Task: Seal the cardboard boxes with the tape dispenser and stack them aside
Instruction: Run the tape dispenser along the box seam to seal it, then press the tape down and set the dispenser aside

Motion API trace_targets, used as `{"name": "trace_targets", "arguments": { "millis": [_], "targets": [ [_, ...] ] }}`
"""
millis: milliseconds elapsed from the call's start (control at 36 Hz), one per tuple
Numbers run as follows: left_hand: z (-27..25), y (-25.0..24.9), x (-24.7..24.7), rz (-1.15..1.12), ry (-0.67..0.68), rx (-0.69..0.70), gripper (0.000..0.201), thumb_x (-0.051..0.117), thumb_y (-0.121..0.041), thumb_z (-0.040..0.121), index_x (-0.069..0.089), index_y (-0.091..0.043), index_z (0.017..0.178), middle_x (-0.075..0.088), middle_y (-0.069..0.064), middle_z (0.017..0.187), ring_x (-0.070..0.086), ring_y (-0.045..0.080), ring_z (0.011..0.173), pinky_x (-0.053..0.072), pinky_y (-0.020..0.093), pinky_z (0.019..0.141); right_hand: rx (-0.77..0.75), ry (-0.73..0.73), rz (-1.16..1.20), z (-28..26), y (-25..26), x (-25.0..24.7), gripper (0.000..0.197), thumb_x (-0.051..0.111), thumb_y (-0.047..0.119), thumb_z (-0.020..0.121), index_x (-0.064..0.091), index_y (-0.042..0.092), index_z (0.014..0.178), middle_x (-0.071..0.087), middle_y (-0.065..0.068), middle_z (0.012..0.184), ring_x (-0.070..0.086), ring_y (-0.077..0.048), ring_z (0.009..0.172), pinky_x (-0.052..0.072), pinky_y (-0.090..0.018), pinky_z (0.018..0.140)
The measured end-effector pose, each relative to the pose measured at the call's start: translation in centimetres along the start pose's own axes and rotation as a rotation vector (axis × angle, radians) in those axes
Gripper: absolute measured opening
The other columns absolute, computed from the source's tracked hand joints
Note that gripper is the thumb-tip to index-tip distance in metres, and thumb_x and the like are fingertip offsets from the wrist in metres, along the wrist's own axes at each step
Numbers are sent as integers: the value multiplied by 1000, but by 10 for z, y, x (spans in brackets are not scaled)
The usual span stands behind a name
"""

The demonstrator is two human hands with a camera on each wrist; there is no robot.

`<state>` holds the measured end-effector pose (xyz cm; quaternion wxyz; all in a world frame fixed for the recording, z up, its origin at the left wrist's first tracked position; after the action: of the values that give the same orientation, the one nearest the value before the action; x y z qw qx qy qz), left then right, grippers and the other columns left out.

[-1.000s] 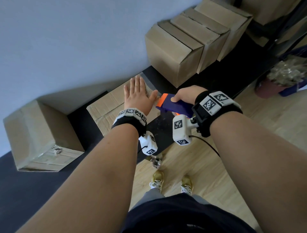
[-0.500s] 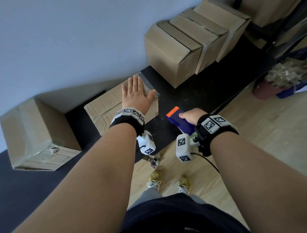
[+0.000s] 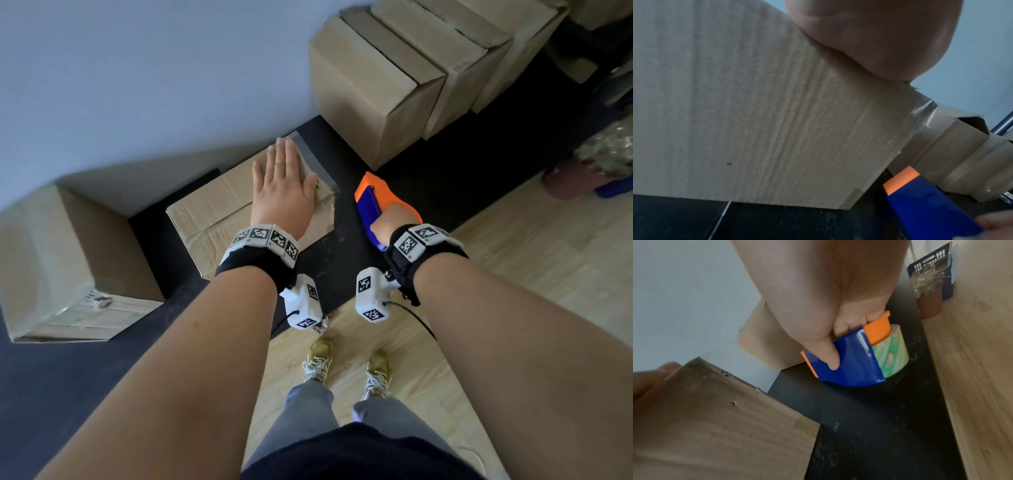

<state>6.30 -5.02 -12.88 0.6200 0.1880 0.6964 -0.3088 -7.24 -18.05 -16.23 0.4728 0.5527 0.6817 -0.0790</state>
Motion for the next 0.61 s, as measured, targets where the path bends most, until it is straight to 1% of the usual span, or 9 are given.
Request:
{"name": "trace_targets", "arguments": {
  "millis": [111, 194, 250, 278, 306, 389, 472, 556, 611],
  "targets": [
    [0, 1, -3, -65, -53, -3, 60, 21, -41, 103, 12, -9, 153, 5, 7, 161, -3, 19, 149, -5, 39, 120, 19, 29, -52, 6, 6, 3, 46, 60, 23, 94, 49, 11, 137, 61, -12, 124, 58, -32, 113, 43, -35, 86],
    [-3, 0, -10, -141, -145, -8, 53, 32, -38, 101, 34, -5, 142, 28, 12, 151, 18, 27, 142, 11, 41, 120, 104, 51, -72, 9, 7, 3, 46, 66, 34, 91, 55, 7, 126, 65, -12, 108, 63, -31, 98, 42, -33, 76],
    [-5, 0, -12, -164, -175, -8, 52, 35, -42, 99, 40, -7, 138, 34, 11, 142, 27, 28, 134, 21, 41, 116, 159, 12, -6, 11, 6, -2, 33, 61, 36, 93, 61, 4, 99, 64, -13, 101, 63, -32, 87, 42, -34, 74],
    [-5, 1, -12, -184, -174, -13, 54, 36, -46, 98, 41, -9, 137, 35, 9, 141, 29, 26, 132, 23, 40, 115, 191, -33, 42, 9, 5, -7, 32, 56, 36, 95, 57, 5, 85, 61, -13, 95, 59, -31, 78, 42, -35, 73],
    [-5, 2, -13, -208, -168, -21, 57, 38, -49, 96, 41, -10, 137, 35, 7, 140, 29, 25, 132, 25, 39, 114, 201, -87, 82, 9, 5, -12, 32, 52, 32, 96, 55, 4, 80, 60, -13, 93, 57, -31, 75, 41, -35, 71],
    [-5, 6, -14, -225, -133, -28, 71, 45, -61, 87, 40, -13, 140, 34, 3, 141, 29, 22, 132, 27, 38, 113, 133, -141, 121, 9, 16, -27, 24, 49, 19, 97, 62, 0, 101, 64, -18, 105, 59, -34, 91, 37, -32, 71],
    [-9, 5, -16, -134, -86, 30, 90, 53, -70, 76, 34, -13, 143, 31, 3, 144, 25, 24, 135, 21, 40, 117, 96, -156, 149, 4, 27, -42, 29, 50, 20, 97, 61, -2, 113, 64, -17, 111, 58, -33, 93, 37, -31, 72],
    [-14, 3, -19, -91, -36, 68, 94, 55, -69, 79, 27, -13, 148, 23, 4, 152, 17, 24, 142, 13, 41, 120, 32, -159, 172, -3, 34, -52, 35, 46, 16, 98, 57, 0, 127, 59, -17, 128, 56, -32, 117, 37, -27, 75],
    [-15, -1, -23, -56, -6, 92, 93, 55, -67, 79, 25, -13, 149, 21, 4, 154, 15, 24, 144, 12, 40, 120, 6, -164, 166, -5, 35, -58, 36, 44, 13, 98, 56, -1, 129, 57, -19, 131, 54, -33, 121, 36, -27, 76]
  ]
}}
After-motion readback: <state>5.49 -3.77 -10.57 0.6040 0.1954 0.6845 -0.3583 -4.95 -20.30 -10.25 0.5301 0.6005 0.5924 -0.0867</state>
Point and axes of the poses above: each hand's wrist, its own z-axis towards the middle knuckle, its own x-axis out of the palm, y = z × x, the point moved 4 cm from there along z, towards the middle knuckle
